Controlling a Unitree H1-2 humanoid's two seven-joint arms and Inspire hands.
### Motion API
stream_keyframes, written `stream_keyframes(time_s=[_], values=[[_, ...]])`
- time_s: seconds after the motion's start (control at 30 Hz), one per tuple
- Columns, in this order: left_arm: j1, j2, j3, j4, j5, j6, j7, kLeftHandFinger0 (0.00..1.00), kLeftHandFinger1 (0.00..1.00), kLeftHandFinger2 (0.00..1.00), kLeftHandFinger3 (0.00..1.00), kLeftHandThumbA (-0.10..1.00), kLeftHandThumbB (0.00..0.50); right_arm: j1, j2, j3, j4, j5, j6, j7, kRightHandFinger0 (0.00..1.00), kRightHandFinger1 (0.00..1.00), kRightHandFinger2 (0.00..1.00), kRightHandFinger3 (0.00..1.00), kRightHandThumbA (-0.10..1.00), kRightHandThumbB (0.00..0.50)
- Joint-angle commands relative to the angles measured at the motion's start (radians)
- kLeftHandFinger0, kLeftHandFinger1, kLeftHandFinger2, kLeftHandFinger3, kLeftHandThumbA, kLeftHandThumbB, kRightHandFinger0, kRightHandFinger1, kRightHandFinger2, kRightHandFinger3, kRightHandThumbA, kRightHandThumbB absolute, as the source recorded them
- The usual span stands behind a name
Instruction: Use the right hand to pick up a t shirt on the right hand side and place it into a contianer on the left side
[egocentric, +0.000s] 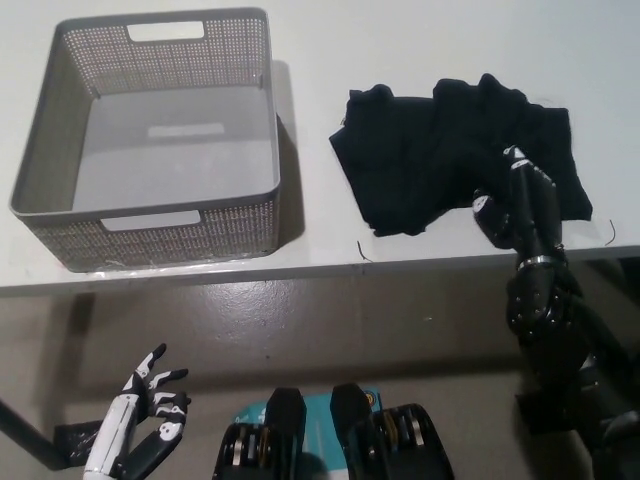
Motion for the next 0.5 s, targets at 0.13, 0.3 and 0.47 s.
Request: stream_keyframes(time_s=[0.13,0.3,0.47], values=[[0.003,0.012,0.0,-0.039,-0.013,0.0,-0.013,0.53,0.6,0.79,1.0,0.47,0.294,-0.046,0.055,-0.009,0.004,0.071,-0.15,-0.076,0.09,0.16,0.29,0.75,-0.1,0.0],[0.005,0.011,-0.002,-0.036,-0.006,0.0,-0.012,0.54,0.61,0.8,1.0,0.49,0.304,-0.054,0.066,-0.014,-0.061,0.106,-0.177,-0.059,0.06,0.07,0.23,0.78,-0.1,0.0],[0.004,0.01,-0.003,-0.033,-0.011,0.001,-0.015,0.55,0.61,0.8,1.0,0.48,0.297,-0.074,0.07,-0.008,-0.124,0.108,-0.177,-0.065,0.16,0.17,0.34,0.77,-0.1,0.004]])
